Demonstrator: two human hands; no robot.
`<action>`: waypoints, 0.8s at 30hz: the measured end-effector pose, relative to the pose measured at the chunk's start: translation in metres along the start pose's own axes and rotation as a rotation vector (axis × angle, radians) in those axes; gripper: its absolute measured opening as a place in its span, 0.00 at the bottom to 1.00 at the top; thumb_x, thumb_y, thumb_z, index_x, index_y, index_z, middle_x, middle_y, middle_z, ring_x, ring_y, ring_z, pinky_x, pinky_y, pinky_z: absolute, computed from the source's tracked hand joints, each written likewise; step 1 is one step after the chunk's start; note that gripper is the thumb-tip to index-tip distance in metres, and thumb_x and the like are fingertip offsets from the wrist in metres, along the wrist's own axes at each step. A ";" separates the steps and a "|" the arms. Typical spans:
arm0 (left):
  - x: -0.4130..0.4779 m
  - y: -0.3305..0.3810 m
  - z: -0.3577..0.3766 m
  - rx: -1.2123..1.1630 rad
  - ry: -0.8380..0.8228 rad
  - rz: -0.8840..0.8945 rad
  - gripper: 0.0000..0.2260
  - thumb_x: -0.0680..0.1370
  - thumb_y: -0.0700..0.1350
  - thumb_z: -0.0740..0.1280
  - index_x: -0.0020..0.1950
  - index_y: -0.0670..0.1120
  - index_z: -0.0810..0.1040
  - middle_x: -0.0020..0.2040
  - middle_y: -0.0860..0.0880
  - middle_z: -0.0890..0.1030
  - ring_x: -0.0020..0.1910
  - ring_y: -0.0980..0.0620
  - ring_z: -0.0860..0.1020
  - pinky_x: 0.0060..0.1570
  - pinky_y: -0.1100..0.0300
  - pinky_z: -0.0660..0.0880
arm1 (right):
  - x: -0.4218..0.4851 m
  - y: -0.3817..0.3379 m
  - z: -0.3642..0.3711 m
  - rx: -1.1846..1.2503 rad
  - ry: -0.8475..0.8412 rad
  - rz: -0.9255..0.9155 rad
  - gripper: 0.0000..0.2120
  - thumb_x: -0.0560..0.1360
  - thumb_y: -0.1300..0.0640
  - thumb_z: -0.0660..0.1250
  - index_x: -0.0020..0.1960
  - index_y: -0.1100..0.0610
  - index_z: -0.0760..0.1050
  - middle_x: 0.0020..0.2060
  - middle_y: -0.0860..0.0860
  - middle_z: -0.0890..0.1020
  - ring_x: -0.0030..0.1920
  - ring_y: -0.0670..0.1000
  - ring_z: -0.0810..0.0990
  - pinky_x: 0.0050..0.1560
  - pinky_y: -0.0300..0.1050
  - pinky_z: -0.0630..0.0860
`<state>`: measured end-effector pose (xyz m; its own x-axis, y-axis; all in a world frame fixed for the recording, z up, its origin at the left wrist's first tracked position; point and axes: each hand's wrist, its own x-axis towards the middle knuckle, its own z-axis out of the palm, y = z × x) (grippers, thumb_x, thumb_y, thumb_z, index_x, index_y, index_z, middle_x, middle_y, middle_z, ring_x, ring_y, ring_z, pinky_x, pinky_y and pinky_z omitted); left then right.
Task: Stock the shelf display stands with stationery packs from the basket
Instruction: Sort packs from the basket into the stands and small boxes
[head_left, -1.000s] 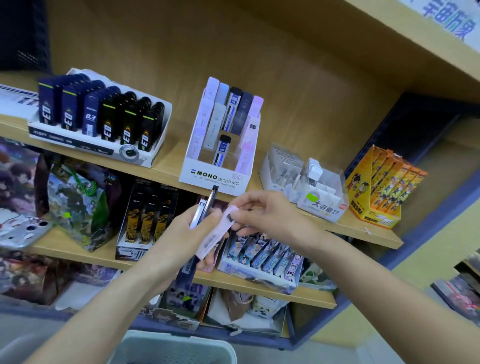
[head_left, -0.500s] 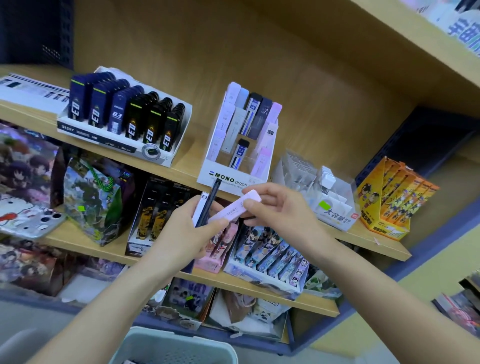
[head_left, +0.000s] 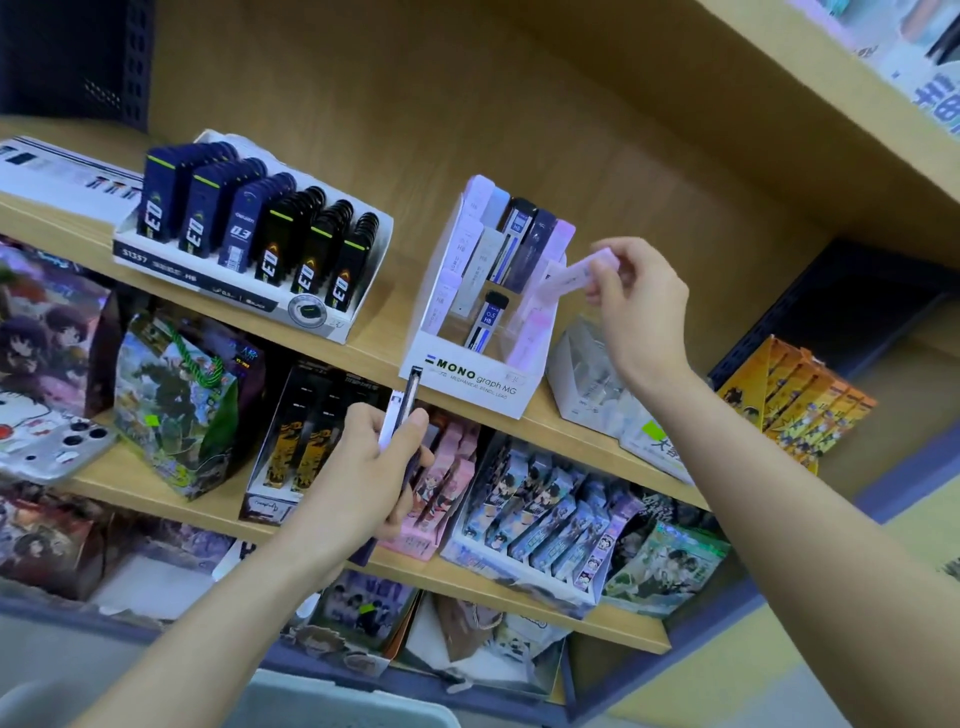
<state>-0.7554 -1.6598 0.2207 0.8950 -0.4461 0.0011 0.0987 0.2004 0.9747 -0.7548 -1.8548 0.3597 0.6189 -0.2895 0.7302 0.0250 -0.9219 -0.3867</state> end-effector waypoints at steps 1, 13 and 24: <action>0.000 -0.001 0.000 0.000 -0.002 -0.004 0.11 0.81 0.52 0.58 0.50 0.44 0.65 0.35 0.50 0.77 0.21 0.53 0.63 0.21 0.62 0.59 | 0.005 0.001 0.003 -0.019 -0.023 -0.014 0.08 0.79 0.61 0.58 0.51 0.54 0.75 0.44 0.54 0.79 0.44 0.53 0.79 0.51 0.53 0.77; 0.009 -0.005 -0.006 -0.042 -0.062 0.038 0.09 0.79 0.47 0.63 0.49 0.41 0.73 0.38 0.44 0.73 0.23 0.54 0.62 0.22 0.62 0.58 | 0.023 0.013 0.019 -0.212 -0.230 -0.075 0.06 0.76 0.62 0.66 0.53 0.58 0.74 0.46 0.50 0.75 0.44 0.49 0.74 0.51 0.48 0.75; 0.011 -0.005 -0.005 -0.017 -0.070 0.039 0.08 0.79 0.47 0.64 0.50 0.42 0.75 0.39 0.44 0.72 0.23 0.53 0.61 0.22 0.64 0.58 | 0.007 0.001 0.024 -0.226 -0.118 -0.119 0.09 0.79 0.58 0.62 0.59 0.57 0.73 0.53 0.50 0.72 0.45 0.47 0.75 0.48 0.42 0.73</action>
<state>-0.7436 -1.6612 0.2143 0.8656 -0.4976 0.0556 0.0722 0.2339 0.9696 -0.7320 -1.8518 0.3507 0.7095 -0.1563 0.6872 -0.0648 -0.9854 -0.1572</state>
